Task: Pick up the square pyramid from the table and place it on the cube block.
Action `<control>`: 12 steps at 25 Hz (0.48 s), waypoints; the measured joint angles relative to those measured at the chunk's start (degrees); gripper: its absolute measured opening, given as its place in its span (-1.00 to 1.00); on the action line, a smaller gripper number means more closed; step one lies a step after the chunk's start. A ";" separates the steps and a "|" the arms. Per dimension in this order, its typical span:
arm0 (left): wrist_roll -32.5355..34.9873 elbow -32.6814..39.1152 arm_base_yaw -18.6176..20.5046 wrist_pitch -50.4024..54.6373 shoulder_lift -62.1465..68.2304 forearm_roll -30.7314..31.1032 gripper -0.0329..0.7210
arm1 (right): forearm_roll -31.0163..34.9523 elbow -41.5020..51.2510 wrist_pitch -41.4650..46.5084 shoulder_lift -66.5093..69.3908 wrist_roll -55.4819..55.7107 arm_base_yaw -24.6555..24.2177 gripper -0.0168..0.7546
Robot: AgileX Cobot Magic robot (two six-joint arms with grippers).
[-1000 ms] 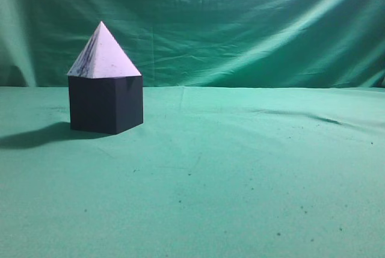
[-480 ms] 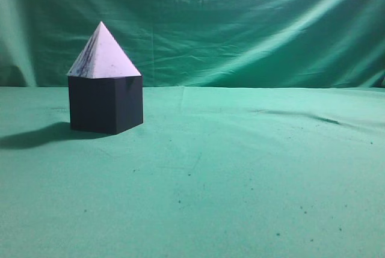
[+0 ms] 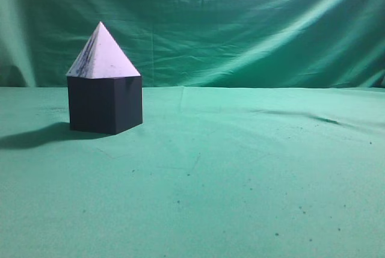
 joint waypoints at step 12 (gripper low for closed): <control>0.00 0.00 0.00 0.00 0.00 0.00 -0.91 | -0.44 42.41 -31.45 -29.99 2.26 -30.32 -0.96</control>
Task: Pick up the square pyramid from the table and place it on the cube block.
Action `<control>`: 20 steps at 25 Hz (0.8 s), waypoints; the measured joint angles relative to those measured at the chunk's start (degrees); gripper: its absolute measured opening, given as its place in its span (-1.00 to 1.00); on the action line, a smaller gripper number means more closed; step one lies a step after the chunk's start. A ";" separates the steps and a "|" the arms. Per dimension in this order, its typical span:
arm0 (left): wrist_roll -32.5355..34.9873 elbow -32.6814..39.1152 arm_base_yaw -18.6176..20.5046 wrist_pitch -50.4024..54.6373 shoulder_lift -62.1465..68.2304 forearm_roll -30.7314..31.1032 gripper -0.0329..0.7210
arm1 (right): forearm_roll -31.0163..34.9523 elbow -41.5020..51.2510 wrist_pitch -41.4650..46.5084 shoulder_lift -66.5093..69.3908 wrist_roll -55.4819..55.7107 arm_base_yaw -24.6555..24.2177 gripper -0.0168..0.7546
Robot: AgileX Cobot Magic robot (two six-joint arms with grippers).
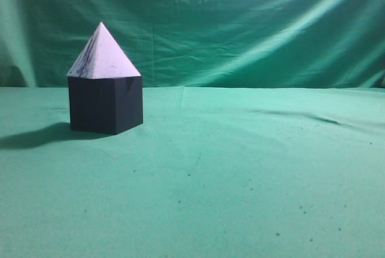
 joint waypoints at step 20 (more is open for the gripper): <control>0.00 0.00 0.00 0.00 0.00 0.00 -0.91 | 2.62 14.29 0.87 -9.26 4.62 -3.22 -0.96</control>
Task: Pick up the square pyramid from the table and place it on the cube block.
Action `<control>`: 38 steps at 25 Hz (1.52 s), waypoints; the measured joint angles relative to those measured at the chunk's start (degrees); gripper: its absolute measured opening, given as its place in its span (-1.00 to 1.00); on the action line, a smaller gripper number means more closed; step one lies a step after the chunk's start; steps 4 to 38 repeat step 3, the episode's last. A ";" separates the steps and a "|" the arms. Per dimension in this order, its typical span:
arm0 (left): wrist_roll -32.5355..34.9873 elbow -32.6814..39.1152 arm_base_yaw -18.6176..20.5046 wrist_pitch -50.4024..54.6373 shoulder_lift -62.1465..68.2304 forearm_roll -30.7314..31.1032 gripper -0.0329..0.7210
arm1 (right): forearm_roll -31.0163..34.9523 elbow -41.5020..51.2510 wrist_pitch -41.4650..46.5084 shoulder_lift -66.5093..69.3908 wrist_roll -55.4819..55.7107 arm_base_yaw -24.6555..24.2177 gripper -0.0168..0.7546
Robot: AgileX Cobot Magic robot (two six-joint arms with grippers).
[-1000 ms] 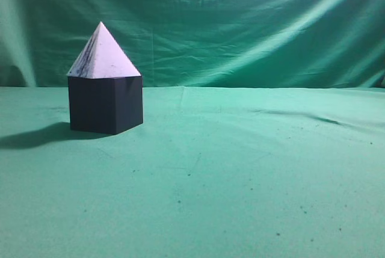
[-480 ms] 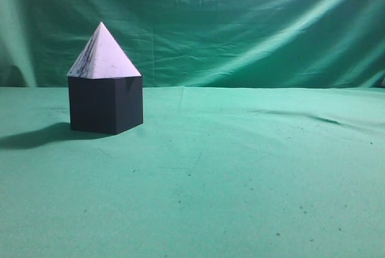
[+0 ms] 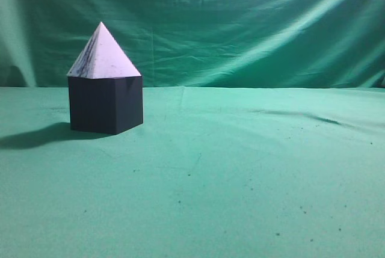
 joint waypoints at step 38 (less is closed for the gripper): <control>0.00 0.00 0.00 0.00 0.00 0.00 -0.91 | 0.00 0.00 0.00 0.00 0.00 0.00 -0.96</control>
